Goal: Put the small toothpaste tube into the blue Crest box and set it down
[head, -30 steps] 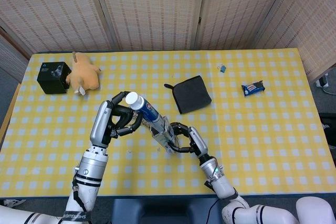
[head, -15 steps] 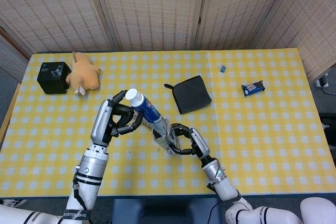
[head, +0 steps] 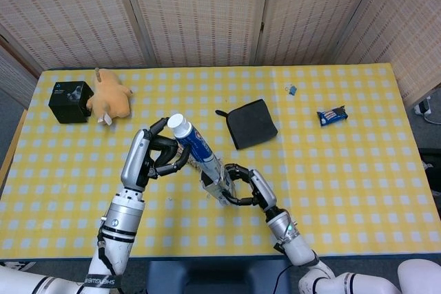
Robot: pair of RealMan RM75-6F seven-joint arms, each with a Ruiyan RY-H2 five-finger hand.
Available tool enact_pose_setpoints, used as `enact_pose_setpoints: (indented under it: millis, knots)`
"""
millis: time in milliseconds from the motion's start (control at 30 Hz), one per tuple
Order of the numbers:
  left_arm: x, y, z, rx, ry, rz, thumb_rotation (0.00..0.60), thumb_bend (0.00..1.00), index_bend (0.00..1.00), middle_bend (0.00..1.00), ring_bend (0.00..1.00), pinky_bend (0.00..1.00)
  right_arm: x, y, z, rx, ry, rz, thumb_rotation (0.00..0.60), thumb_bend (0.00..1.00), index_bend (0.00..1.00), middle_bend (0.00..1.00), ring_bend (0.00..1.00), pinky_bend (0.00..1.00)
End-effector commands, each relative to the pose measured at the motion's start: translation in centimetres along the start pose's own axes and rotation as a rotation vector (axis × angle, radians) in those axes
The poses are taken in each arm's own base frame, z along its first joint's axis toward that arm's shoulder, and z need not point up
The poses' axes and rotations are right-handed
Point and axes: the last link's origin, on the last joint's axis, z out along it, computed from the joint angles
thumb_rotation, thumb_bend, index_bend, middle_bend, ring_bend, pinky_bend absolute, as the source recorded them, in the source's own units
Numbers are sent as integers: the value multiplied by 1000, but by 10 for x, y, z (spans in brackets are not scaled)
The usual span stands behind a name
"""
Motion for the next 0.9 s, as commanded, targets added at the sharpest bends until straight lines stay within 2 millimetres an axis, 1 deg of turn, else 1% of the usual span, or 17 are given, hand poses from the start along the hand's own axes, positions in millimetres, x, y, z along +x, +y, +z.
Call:
enact_pose_setpoints:
  millis: [33, 567, 900]
  knots:
    - [-1, 0, 0, 0, -2, 1, 600, 794, 899, 1000, 1000, 1000, -1, 0, -1, 1, -4, 2, 600, 346, 563, 316, 383, 446]
    - [1, -3, 1, 12, -14, -8, 600, 794, 900, 1000, 1000, 1000, 1, -3, -4, 0, -28, 36, 600, 346, 563, 316, 383, 447]
    - [7, -8, 7, 7, -13, -13, 600, 794, 900, 1000, 1000, 1000, 3, -3, -6, 0, -44, 45, 600, 346, 563, 312, 382, 447]
